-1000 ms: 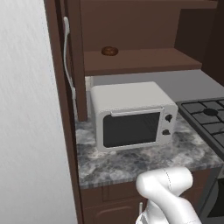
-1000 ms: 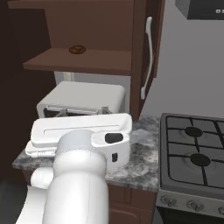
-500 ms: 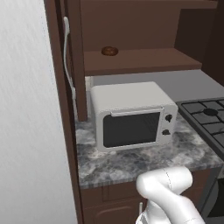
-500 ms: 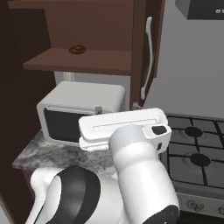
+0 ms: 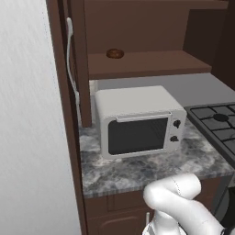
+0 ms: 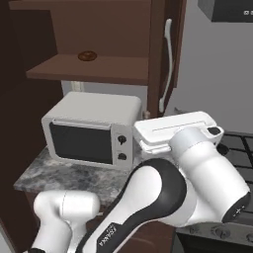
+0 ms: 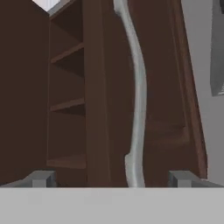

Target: Pick the avocado and bread from the counter and place them on the plate. Then pick the jam from the cabinet and place it next to the plate. Lastly close the cabinet door.

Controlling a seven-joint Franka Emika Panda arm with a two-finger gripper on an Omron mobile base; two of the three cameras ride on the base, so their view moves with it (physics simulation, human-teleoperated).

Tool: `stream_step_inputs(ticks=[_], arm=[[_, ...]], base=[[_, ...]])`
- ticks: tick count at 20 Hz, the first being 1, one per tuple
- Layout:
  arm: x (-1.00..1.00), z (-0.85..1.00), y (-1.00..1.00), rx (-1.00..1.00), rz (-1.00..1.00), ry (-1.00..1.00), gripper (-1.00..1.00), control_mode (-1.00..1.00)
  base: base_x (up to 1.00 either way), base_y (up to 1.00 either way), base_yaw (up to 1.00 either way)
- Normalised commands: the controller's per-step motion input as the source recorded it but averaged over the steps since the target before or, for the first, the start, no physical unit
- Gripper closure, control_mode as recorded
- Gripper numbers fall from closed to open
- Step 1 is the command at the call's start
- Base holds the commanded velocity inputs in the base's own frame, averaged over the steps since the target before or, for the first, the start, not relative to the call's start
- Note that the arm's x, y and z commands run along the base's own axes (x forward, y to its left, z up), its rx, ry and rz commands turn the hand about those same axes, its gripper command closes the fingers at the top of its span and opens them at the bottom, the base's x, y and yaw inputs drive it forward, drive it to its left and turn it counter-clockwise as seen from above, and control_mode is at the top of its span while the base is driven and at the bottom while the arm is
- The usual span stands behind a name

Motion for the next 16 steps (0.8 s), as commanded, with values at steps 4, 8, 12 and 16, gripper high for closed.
stream_step_inputs(ticks=[4,8,12,16], arm=[[0.66,-0.15,-0.58,0.05,0.18,0.00,-1.00,-1.00],[0.63,-0.14,-0.62,0.05,0.17,0.00,-1.00,-1.00],[0.51,-0.21,-0.50,0.04,0.18,0.00,-1.00,-1.00],[0.48,-0.38,0.00,0.00,0.17,0.00,-1.00,-1.00]], base=[[0.00,0.00,0.00],[0.00,0.00,0.00],[0.00,0.00,0.00],[0.00,0.00,0.00]])
